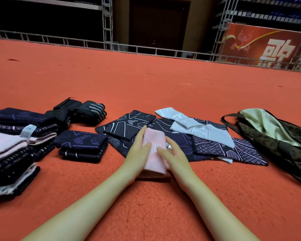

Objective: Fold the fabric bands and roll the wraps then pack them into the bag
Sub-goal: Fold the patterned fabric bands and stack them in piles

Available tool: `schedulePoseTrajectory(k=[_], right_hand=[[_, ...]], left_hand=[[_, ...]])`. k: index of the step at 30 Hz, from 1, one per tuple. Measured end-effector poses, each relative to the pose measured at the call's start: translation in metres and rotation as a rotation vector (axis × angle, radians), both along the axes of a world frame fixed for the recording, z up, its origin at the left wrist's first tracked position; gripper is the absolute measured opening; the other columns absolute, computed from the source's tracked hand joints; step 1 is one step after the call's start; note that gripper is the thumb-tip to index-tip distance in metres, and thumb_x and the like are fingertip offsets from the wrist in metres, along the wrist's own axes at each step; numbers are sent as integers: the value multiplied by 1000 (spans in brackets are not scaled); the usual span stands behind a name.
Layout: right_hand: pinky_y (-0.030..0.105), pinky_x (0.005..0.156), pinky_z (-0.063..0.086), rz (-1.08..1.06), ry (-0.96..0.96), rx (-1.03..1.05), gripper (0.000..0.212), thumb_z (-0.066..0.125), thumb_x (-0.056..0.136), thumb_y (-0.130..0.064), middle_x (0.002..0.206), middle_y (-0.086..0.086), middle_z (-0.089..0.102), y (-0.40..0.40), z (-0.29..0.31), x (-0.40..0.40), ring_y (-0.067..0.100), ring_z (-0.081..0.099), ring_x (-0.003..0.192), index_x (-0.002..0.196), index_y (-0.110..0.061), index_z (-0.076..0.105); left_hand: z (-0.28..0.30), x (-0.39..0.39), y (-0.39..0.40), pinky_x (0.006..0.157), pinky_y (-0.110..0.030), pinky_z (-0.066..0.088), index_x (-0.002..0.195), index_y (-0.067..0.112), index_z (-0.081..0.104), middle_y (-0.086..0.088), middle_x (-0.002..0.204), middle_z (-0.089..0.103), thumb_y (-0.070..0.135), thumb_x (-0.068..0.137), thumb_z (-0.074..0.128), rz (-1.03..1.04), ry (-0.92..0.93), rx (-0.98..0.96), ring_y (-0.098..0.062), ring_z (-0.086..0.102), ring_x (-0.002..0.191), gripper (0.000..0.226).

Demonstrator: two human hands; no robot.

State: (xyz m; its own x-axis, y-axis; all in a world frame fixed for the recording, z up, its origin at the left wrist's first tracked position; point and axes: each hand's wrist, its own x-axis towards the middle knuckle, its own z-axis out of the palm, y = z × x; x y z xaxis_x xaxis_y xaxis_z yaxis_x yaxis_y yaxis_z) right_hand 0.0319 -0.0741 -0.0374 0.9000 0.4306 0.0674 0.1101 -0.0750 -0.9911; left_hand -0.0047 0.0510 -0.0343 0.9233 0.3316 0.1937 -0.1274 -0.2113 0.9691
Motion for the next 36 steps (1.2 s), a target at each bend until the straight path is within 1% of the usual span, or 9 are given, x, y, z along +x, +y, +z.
schedulePoseTrajectory(k=[4,8,14,17,20,23,27,32,36], right_hand=[[22,79,51,-37,-36,32,40,54,89,-3,101,0,68,2,-2,1,7,64,86,125,-22,53],[22,75,50,-73,-52,39,56,60,70,-19,105,8,69,3,-3,3,13,65,88,125,-21,53],[14,75,49,-94,-157,63,44,61,73,-9,108,-3,69,-4,0,3,10,65,99,113,-26,61],[8,79,45,-48,-250,25,46,59,82,5,112,-12,66,-8,4,2,-1,62,102,109,-33,60],[8,86,42,43,-307,-15,43,58,81,-7,119,-13,64,-10,9,-1,-4,58,108,120,-25,60],[10,92,41,113,-349,-60,47,54,78,-12,120,-15,64,-12,12,-4,-3,56,113,123,-22,60],[11,82,43,15,-416,-87,42,61,81,-5,109,-13,67,-11,11,-6,-4,60,93,113,-32,64],[11,73,44,-107,-301,-32,37,66,85,-8,94,-6,63,-11,7,0,1,57,80,113,-32,60],[20,60,52,-34,-23,22,27,54,94,-16,95,5,63,-8,6,0,14,61,73,121,-18,56]], left_hand=[[-5,2,11,107,-23,23,138,23,38,-1,131,43,14,80,53,99,24,413,-17,34,126,61],[-4,2,18,106,-37,34,118,28,54,1,122,46,28,58,47,62,101,383,-17,37,119,61],[2,2,21,80,-10,37,93,26,61,1,107,59,18,80,59,74,-8,284,-5,49,99,16],[7,0,25,72,-5,37,83,24,63,1,100,63,12,87,58,94,-78,213,3,53,88,14],[10,0,29,75,-4,38,90,20,64,6,98,64,18,92,55,64,-103,110,9,55,86,9],[10,2,29,94,-13,37,106,25,63,15,110,62,33,95,50,-37,-79,29,8,54,105,19],[7,2,27,95,-16,39,106,27,63,14,110,64,25,95,49,-92,-44,153,1,56,105,18],[11,-1,27,71,-6,37,109,25,62,17,83,59,13,95,50,4,-127,203,12,51,73,22],[20,-2,37,82,-16,40,115,22,59,9,104,63,12,95,49,157,-210,101,0,56,92,24]])
